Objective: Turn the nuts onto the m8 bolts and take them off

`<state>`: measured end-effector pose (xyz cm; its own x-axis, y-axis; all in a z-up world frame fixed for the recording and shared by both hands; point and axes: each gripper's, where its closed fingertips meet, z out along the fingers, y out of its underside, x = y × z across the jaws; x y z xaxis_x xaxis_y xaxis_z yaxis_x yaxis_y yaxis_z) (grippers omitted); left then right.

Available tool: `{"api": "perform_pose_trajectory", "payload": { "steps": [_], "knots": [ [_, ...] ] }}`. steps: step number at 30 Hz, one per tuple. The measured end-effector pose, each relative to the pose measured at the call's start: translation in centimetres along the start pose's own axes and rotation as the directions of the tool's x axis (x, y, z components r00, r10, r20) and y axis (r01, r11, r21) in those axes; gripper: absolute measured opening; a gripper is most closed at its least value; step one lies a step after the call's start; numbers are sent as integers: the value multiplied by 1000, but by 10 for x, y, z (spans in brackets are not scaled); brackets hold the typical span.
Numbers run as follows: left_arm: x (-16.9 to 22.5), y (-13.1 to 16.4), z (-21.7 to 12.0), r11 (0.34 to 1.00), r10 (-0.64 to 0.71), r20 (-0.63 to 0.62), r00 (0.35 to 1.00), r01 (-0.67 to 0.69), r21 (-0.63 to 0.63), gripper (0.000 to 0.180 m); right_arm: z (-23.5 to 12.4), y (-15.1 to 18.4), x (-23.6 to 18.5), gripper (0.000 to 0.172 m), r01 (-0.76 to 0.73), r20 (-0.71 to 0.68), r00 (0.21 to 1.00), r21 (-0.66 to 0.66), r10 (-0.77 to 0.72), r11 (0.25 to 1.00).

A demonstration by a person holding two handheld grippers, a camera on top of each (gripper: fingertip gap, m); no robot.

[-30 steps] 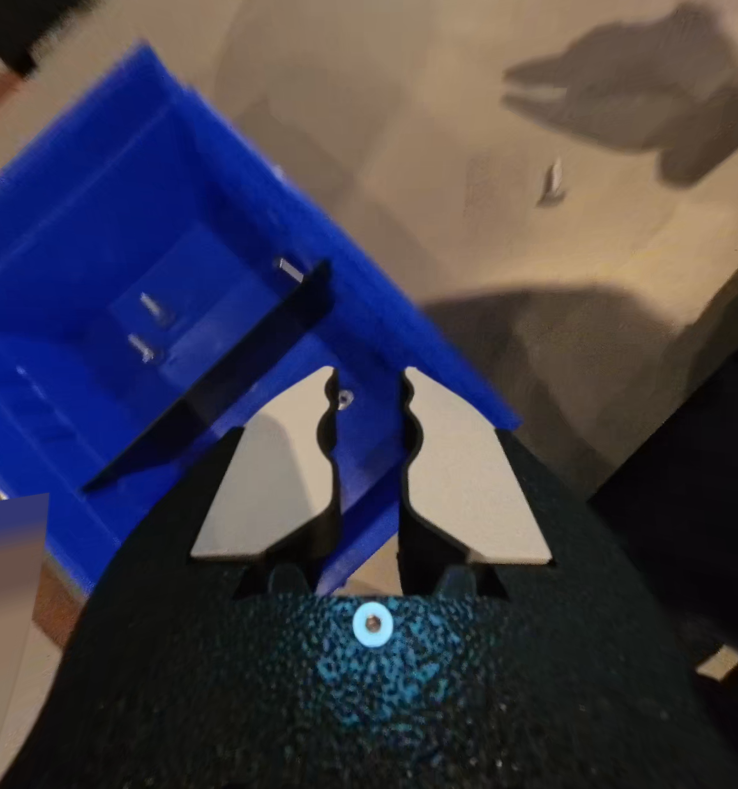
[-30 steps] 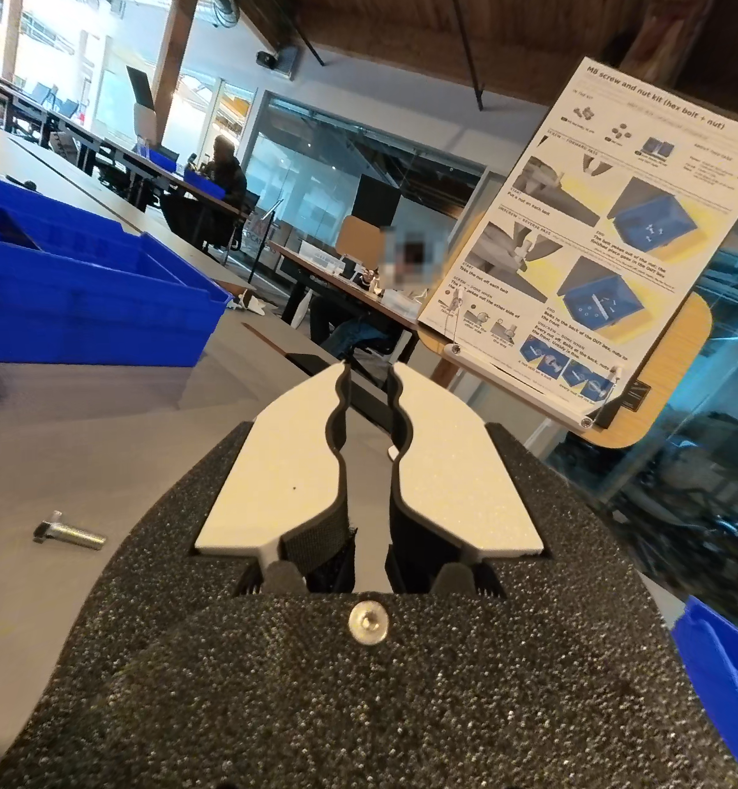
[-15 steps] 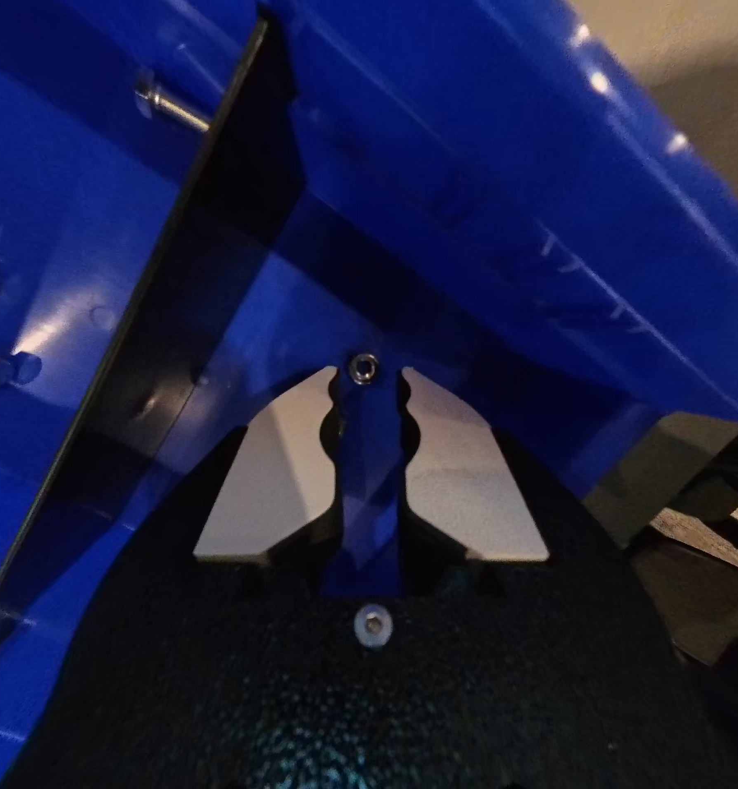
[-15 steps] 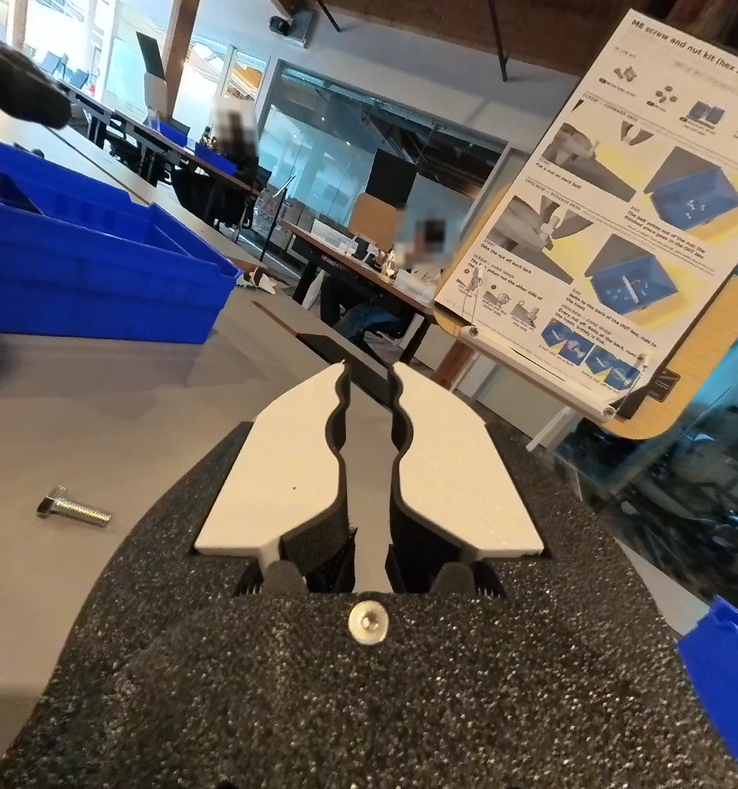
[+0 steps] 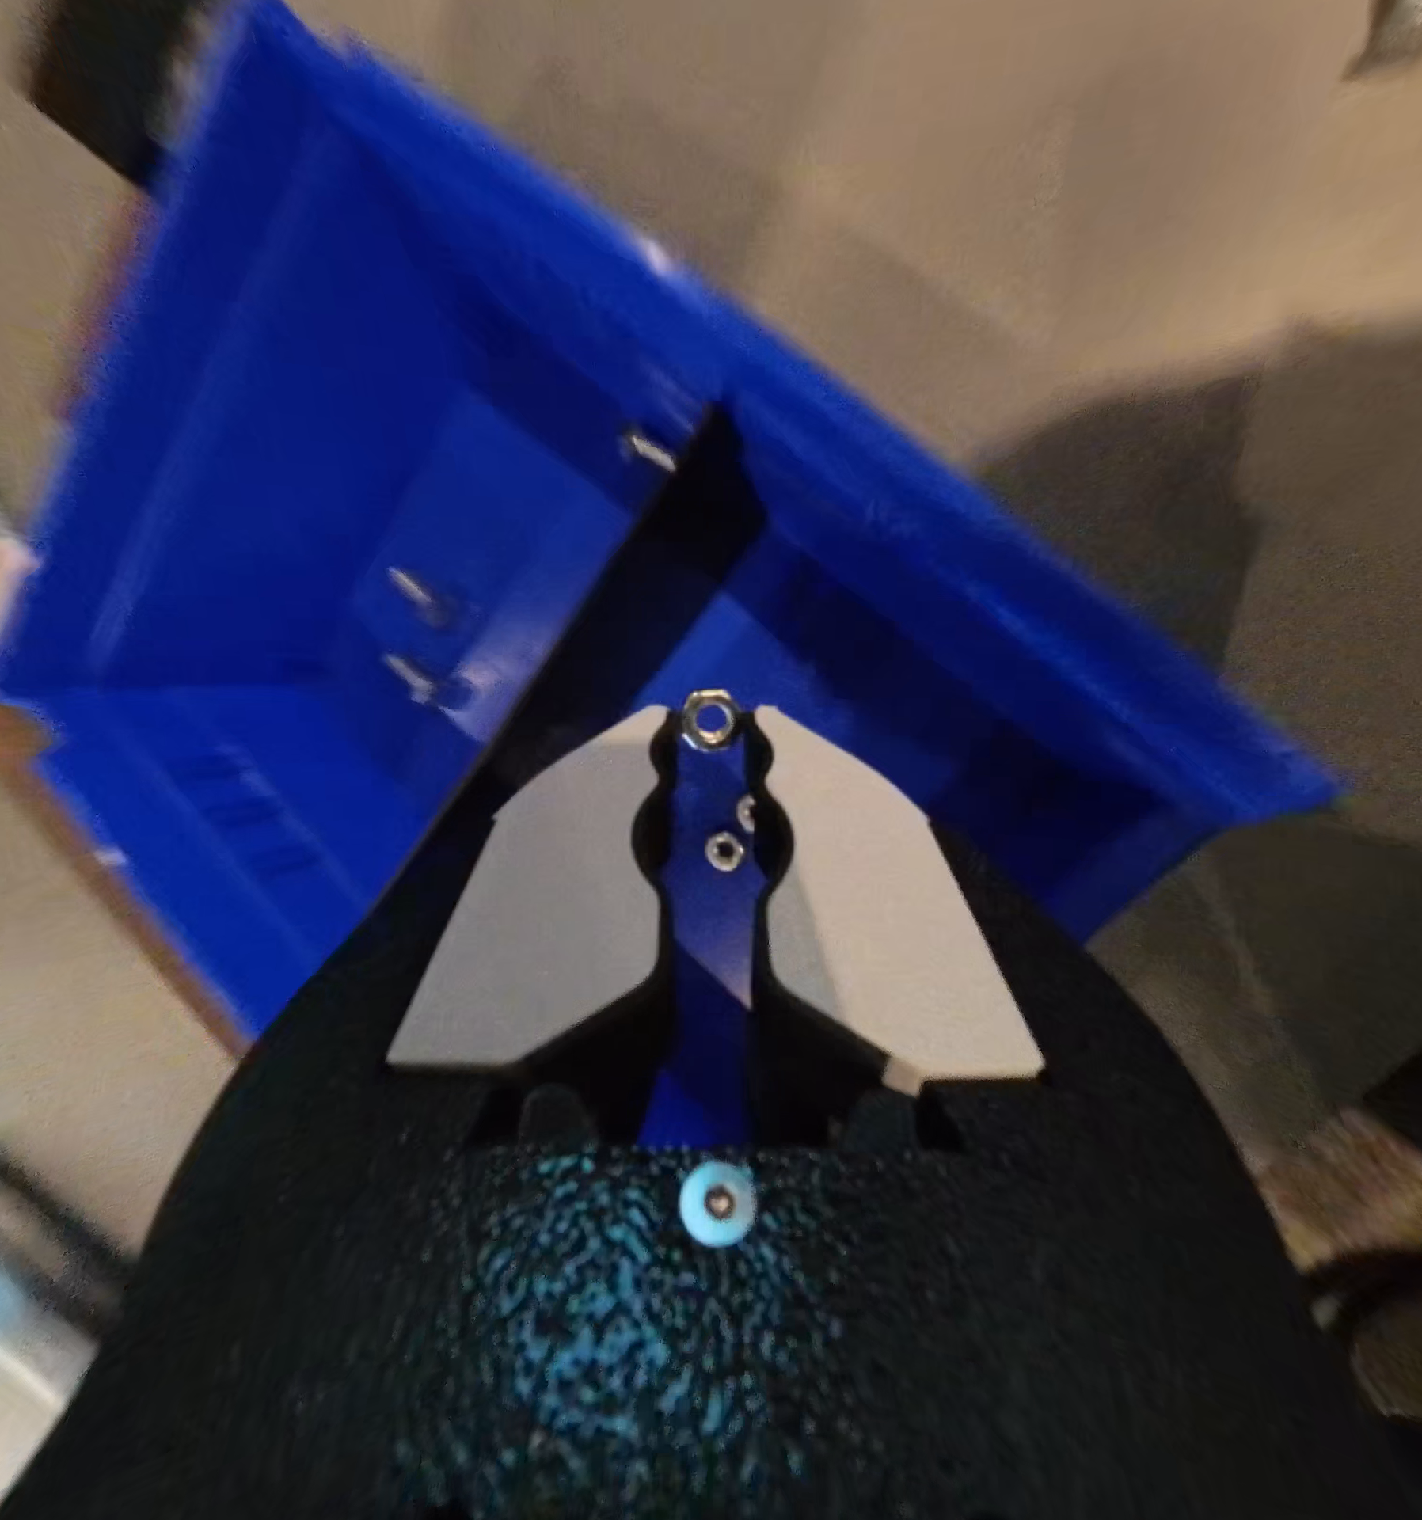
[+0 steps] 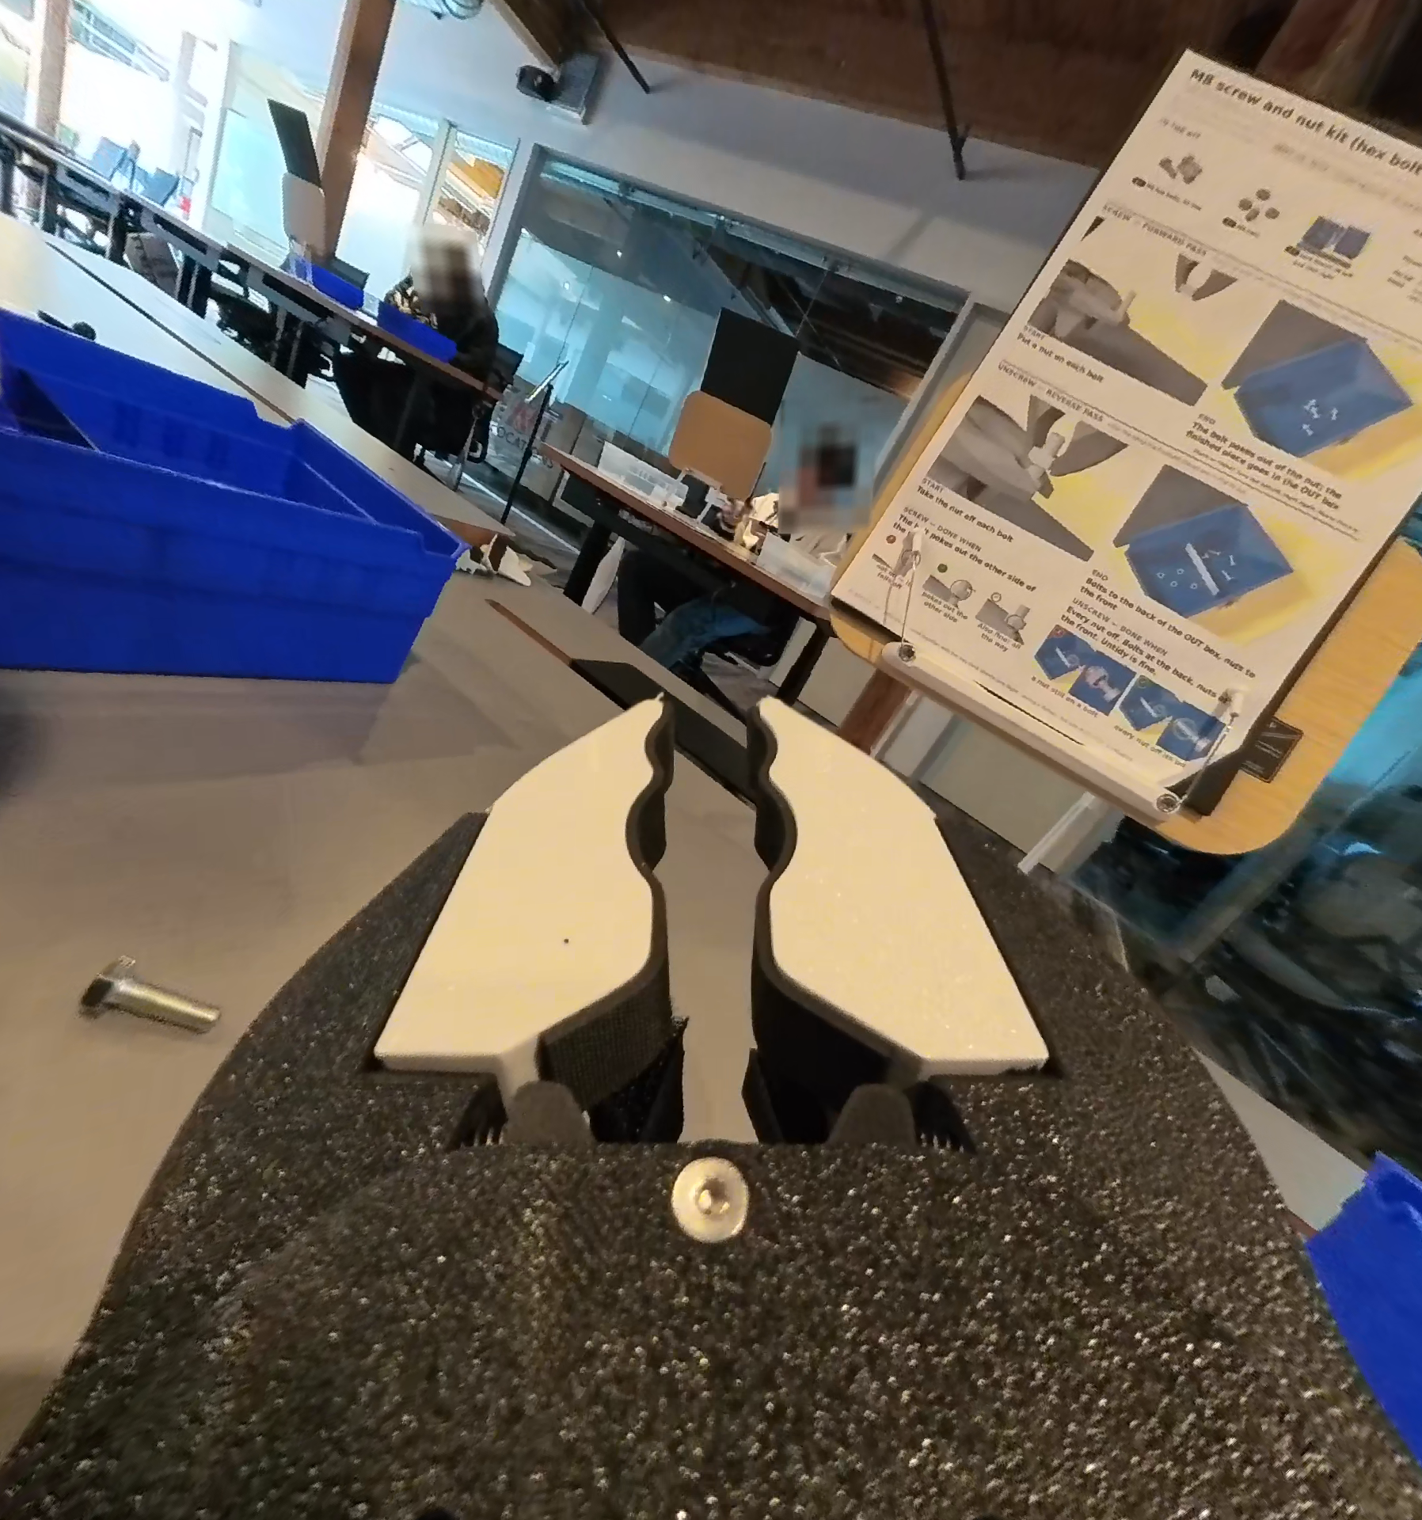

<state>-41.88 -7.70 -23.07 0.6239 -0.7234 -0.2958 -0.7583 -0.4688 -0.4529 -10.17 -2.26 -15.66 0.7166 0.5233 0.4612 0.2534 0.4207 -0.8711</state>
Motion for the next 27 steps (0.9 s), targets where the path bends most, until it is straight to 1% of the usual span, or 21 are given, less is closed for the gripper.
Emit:
{"api": "perform_pose_trajectory", "payload": {
  "steps": [1, 2, 4, 6, 8, 9, 10, 11, 12, 14, 15, 17, 18, 21, 24, 27],
  "knots": [
    [0, -14, -15, 999, 1, 37, 999, -3, 48, 14, 0, -1, 0, 16, -2, 1, 1000, 2, 2, 1000],
    [4, -30, -28, 995, 4, 54, 999, -9, 98, 15, 0, -1, 0, 16, -4, 2, 1000, 1, 4, 1000],
    [23, -65, -48, 983, 25, 44, 999, -33, 182, 15, -1, -1, 2, 16, -7, -3, 1000, -7, 7, 1000],
    [53, -101, -52, 968, 86, 11, 996, -86, 238, 15, -1, 1, 6, 16, -5, -16, 1000, -21, 5, 1000],
    [87, -137, -40, 951, 149, -50, 988, -130, 280, 15, -3, 5, 13, 16, 0, -45, 999, -43, -2, 999],
    [105, -160, -28, 943, 157, -102, 982, -118, 313, 15, -4, 8, 17, 16, 3, -60, 998, -59, -6, 998],
    [123, -184, -15, 936, 138, -167, 976, -73, 345, 15, -6, 11, 24, 16, 10, -84, 996, -75, -16, 997],
    [141, -203, 2, 935, 136, -238, 962, -44, 353, 15, -8, 15, 31, 16, 16, -114, 993, -93, -27, 996],
    [154, -215, 23, 946, 153, -279, 948, -59, 318, 15, -10, 19, 38, 16, 17, -144, 989, -111, -33, 994],
    [160, -223, 69, 972, 187, -257, 948, -140, 189, 15, -16, 28, 51, 15, 8, -195, 980, -149, -37, 989],
    [166, -223, 88, 977, 202, -278, 939, -171, 130, 15, -18, 33, 57, 15, 2, -212, 977, -164, -37, 986],
    [177, -225, 113, 981, 195, -331, 923, -188, 53, 15, -23, 40, 62, 15, 1, -224, 974, -184, -43, 983],
    [179, -226, 123, 980, 194, -337, 921, -196, 31, 15, -24, 43, 65, 15, 6, -228, 972, -195, -51, 981],
    [179, -224, 141, 976, 192, -338, 921, -215, -33, 15, -26, 51, 67, 15, -1, -225, 973, -226, -51, 974],
    [180, -217, 150, 973, 179, -362, 915, -220, -76, 15, -24, 53, 65, 16, -25, -213, 977, -229, -25, 973],
    [180, -219, 152, 980, 153, -380, 912, -190, -62, 15, -23, 51, 62, 16, -20, -201, 979, -229, -27, 973]
  ]
}}
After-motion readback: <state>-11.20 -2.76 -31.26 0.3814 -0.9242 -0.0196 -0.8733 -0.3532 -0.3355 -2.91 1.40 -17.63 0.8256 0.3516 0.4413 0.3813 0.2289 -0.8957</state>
